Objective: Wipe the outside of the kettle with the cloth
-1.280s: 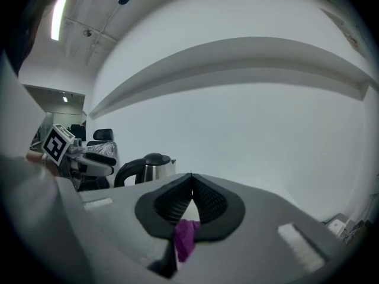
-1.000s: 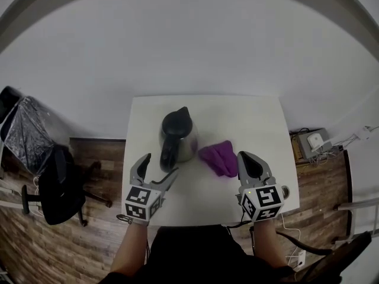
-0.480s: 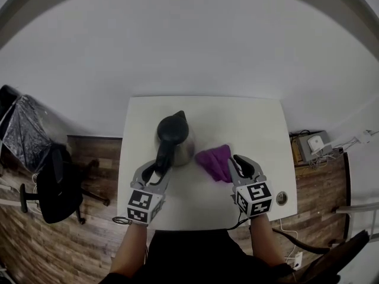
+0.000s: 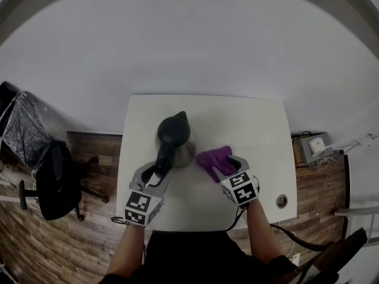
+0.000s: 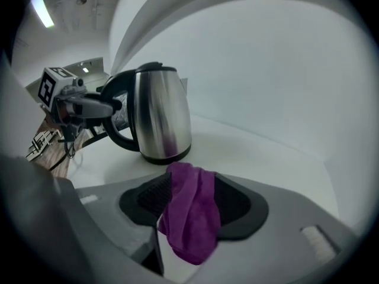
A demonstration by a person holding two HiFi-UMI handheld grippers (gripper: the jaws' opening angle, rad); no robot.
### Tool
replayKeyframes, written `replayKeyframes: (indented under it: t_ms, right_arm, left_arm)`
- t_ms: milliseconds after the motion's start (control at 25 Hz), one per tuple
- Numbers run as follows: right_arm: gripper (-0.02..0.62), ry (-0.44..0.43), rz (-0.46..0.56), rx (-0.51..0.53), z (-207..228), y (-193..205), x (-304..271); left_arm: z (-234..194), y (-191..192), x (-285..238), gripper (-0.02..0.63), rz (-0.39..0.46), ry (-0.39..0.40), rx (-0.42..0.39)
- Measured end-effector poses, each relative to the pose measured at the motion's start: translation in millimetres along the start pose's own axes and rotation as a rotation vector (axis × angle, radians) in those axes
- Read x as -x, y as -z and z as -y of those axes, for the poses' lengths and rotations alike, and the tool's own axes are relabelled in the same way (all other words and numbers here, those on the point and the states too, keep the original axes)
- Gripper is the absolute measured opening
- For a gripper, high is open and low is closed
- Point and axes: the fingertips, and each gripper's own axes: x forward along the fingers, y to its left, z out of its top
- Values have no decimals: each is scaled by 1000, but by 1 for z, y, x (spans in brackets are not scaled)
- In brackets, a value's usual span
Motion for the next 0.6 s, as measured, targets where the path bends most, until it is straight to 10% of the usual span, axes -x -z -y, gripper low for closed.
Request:
replayKeyframes:
  t_ms: [600]
  right_arm:
    - [279, -52, -221, 37, -6, 33, -53]
  left_arm:
    - [11, 5, 8, 152, -13, 29, -7]
